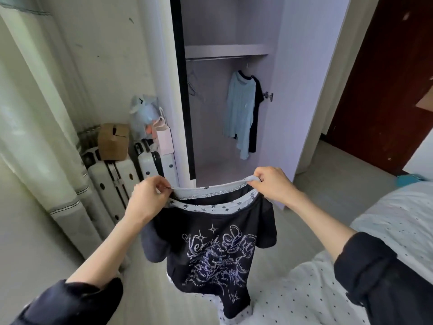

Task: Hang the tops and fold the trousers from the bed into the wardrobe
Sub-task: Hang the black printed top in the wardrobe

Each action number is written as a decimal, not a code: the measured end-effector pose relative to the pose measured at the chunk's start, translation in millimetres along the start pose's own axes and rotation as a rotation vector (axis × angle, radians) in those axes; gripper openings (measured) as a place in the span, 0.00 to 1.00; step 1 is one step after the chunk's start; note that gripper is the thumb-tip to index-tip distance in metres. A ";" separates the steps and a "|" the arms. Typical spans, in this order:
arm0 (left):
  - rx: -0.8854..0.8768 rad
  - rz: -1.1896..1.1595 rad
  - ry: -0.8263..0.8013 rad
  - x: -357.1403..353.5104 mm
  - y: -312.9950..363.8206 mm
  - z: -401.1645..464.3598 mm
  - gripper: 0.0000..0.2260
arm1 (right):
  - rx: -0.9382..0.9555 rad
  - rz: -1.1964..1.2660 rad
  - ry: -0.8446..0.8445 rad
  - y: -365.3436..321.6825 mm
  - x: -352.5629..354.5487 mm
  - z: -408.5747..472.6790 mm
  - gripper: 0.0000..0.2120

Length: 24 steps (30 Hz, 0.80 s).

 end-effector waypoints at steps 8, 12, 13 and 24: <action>-0.182 0.017 -0.400 -105.3 -6.4 130.8 0.05 | -0.297 -0.147 0.099 52.0 13.8 135.7 0.05; -0.265 0.033 -0.508 -133.3 -0.2 217.1 0.04 | -0.412 -0.090 0.167 68.5 27.9 199.7 0.06; -0.274 0.032 -0.512 -135.2 3.9 223.5 0.04 | -0.419 -0.091 0.185 68.3 32.5 201.6 0.05; -0.186 -0.137 -0.379 -199.9 54.3 389.3 0.04 | -0.499 -0.087 0.186 141.9 79.7 315.1 0.18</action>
Point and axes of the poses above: each hand's wrist, its own z-axis towards the middle knuckle, its own x-axis out of the back of the hand, y = z × x, the point moved 3 cm from there along z, towards the middle knuckle, and after that the axes turned 8 degrees about -y, right-handed, at the moved point
